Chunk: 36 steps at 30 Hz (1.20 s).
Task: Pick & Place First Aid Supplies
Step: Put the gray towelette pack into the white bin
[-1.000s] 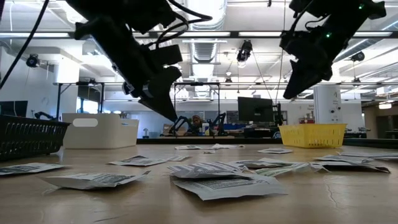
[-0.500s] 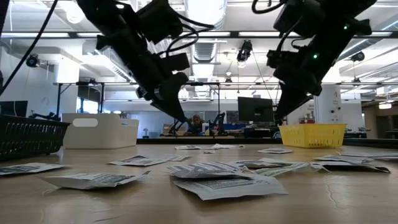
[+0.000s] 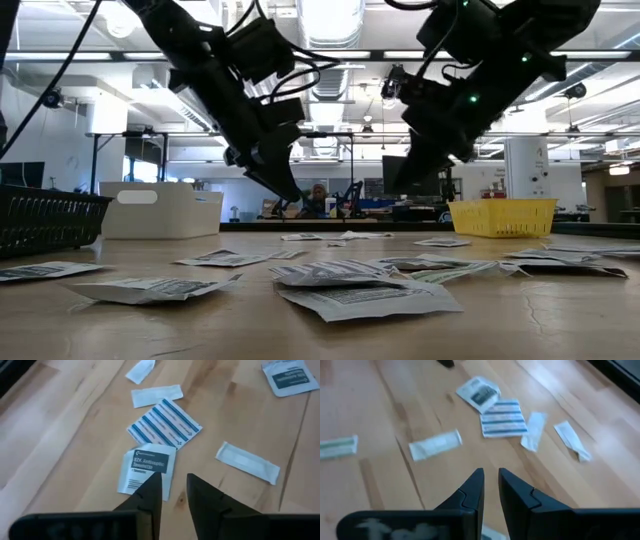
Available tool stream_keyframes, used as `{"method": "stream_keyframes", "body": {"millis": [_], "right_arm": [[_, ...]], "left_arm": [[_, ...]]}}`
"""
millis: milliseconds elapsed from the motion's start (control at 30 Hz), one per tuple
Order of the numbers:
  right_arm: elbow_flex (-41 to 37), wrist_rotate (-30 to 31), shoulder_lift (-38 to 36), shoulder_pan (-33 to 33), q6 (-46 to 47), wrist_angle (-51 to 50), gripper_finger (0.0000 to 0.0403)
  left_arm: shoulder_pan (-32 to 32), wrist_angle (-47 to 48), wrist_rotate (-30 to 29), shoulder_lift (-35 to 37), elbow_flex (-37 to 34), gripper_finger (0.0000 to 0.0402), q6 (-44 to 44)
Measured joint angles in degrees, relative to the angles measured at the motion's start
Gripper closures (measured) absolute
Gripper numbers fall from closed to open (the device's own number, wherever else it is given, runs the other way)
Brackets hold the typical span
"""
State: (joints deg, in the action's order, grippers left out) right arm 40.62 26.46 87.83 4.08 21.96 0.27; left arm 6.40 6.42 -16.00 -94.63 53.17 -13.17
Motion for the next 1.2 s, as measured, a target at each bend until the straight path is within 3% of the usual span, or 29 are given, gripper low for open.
{"method": "stream_keyframes", "body": {"millis": [367, 633, 767, 1000, 1200], "right_arm": [[4.95, -2.9, 4.09, -1.71, -3.13, 1.99, 0.0351], [6.87, -3.15, 6.43, -1.89, -3.12, 2.02, 0.0351], [6.97, -3.55, 7.08, -1.9, -2.91, 1.64, 0.0351], [6.91, -9.99, 8.05, -1.84, -2.16, 1.72, 0.0351], [6.71, -15.75, 8.9, -1.84, -1.71, 1.6, 0.0351]], "left_arm": [[2.56, -4.32, 3.4, -6.43, -0.02, 0.0396, 2.61], [3.77, -5.41, 2.33, -9.38, 0.0, 0.0399, -0.36], [3.36, -5.45, 4.52, -10.18, 0.11, 0.0398, -2.41], [-0.14, -5.62, 13.17, -10.08, 0.11, 0.04, -3.32], [-3.42, -5.39, 15.73, -10.08, 0.04, 0.0397, -3.34]]}}
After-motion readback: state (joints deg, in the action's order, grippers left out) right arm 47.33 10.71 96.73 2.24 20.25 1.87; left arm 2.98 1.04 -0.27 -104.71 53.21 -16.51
